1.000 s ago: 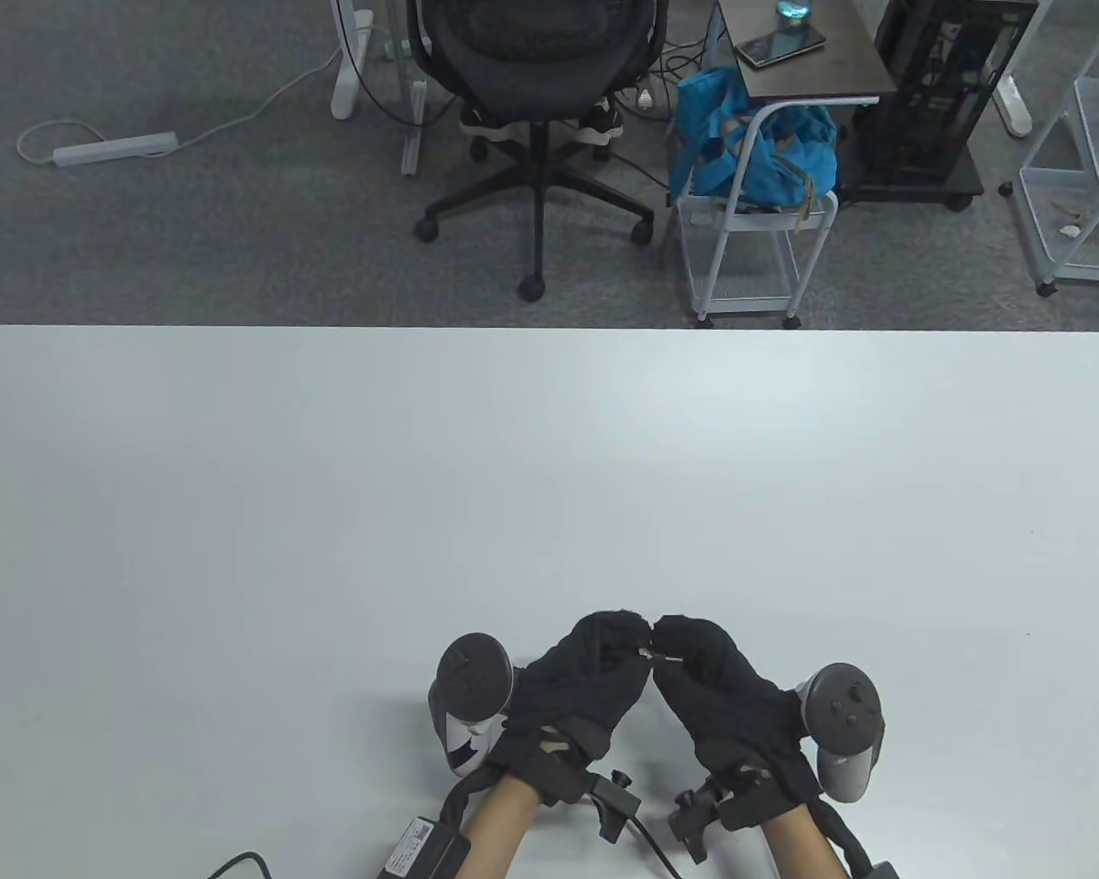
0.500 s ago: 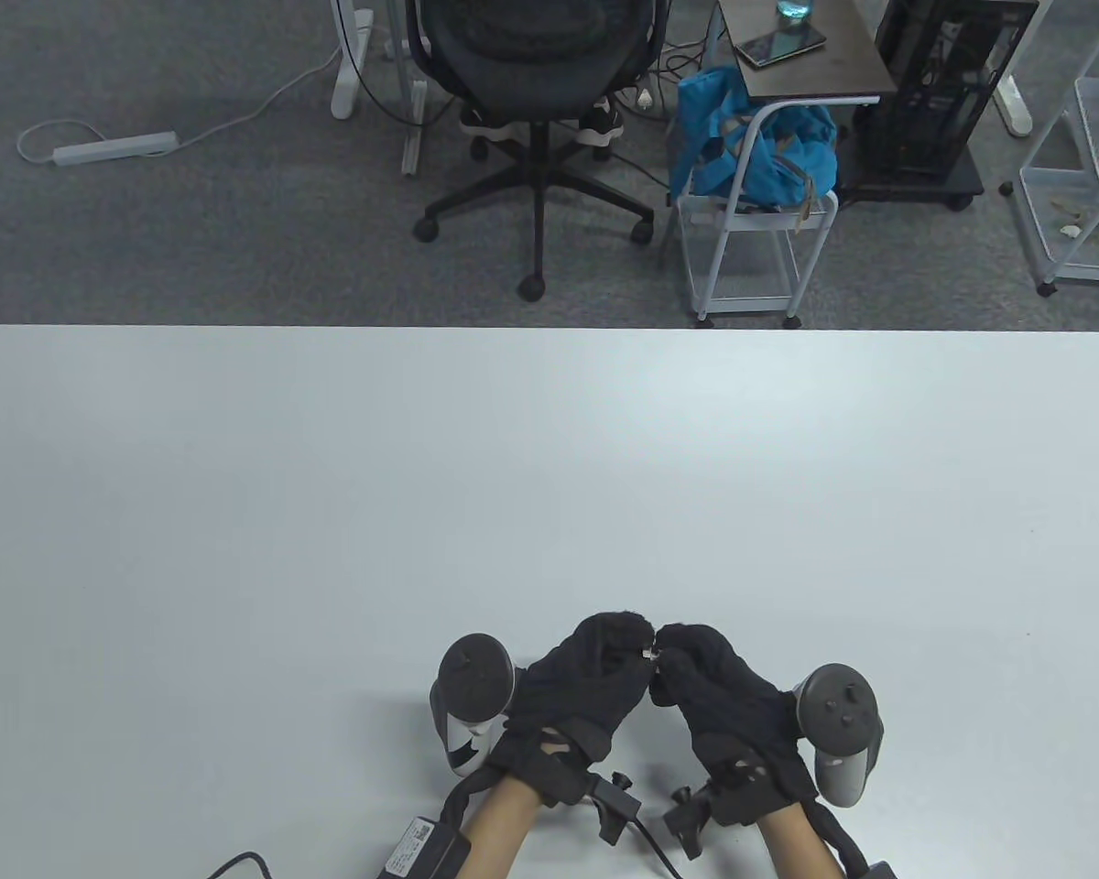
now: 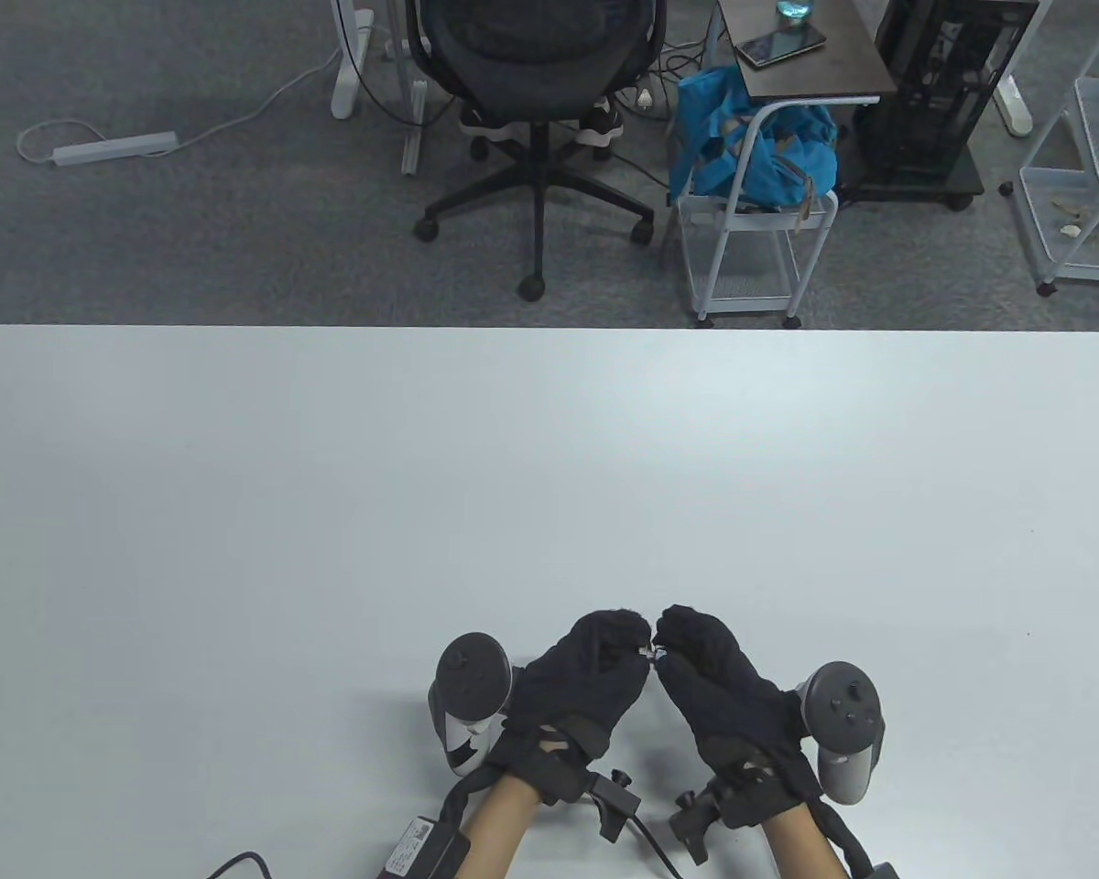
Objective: Unscrew nut from screw
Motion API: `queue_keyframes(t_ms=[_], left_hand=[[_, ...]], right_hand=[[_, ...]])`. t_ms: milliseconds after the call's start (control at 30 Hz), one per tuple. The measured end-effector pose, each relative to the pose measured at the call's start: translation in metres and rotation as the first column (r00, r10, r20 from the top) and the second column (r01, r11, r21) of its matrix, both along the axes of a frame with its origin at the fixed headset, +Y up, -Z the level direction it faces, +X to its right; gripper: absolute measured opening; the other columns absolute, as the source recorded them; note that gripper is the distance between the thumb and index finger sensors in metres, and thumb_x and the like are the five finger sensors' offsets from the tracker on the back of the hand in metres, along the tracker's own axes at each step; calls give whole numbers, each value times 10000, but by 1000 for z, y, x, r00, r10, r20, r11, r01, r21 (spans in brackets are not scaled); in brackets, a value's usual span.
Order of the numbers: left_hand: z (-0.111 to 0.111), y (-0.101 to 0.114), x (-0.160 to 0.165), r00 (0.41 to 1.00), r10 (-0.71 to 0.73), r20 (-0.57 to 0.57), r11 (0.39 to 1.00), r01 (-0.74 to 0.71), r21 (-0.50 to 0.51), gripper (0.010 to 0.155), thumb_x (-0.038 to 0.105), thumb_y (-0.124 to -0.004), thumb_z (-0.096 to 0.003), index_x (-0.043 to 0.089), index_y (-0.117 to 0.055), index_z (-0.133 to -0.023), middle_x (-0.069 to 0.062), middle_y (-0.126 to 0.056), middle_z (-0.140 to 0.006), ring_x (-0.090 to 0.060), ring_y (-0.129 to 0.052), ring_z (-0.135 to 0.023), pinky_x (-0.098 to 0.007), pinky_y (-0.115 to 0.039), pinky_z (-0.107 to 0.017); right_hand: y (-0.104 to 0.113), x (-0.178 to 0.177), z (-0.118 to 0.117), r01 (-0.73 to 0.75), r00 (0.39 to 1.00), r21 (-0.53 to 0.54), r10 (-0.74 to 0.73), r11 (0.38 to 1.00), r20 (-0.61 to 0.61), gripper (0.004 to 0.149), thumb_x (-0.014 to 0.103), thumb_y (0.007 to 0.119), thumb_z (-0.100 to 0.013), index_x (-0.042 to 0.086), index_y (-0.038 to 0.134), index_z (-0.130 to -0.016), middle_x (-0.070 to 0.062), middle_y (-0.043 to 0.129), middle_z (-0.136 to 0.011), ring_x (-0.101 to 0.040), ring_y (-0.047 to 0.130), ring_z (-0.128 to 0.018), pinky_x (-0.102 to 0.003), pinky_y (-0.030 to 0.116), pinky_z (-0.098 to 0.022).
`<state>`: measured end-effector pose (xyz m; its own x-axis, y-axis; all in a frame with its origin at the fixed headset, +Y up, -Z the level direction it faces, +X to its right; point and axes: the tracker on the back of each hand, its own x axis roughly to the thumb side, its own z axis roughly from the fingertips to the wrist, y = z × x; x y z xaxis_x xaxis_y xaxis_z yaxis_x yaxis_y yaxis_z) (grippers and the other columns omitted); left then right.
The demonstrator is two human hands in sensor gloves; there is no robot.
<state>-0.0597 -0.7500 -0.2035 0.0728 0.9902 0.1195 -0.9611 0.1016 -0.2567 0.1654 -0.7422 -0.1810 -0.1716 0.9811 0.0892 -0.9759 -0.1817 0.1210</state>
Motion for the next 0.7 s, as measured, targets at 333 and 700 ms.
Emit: queue_keyframes(t_ms=[333,700], left_hand=[[0,0,0,1000,1,-1,1000,-1,-3,480,370,-870,-473,241,-776,-926,-130,-888,-855,-289,-940,-630,-586,-783,-563],[0,0,-1,1000,15,-13,1000,-15,-20,481,369,-869,-474,239,-774,-927,-130,-885,-856,-288,-938,-631,-586,-780,-564]], right_hand=[[5,-3,0,-26,1000,46,25,999,13,551,417,748,-548,58,696,-962,-94,902,-721,-334,932,-566,-600,765,-537],[8,-2,0,12,1000,68,-11,998,-22,586,287,834,-523,203,609,-1057,-174,662,-1019,-433,723,-873,-670,621,-642]])
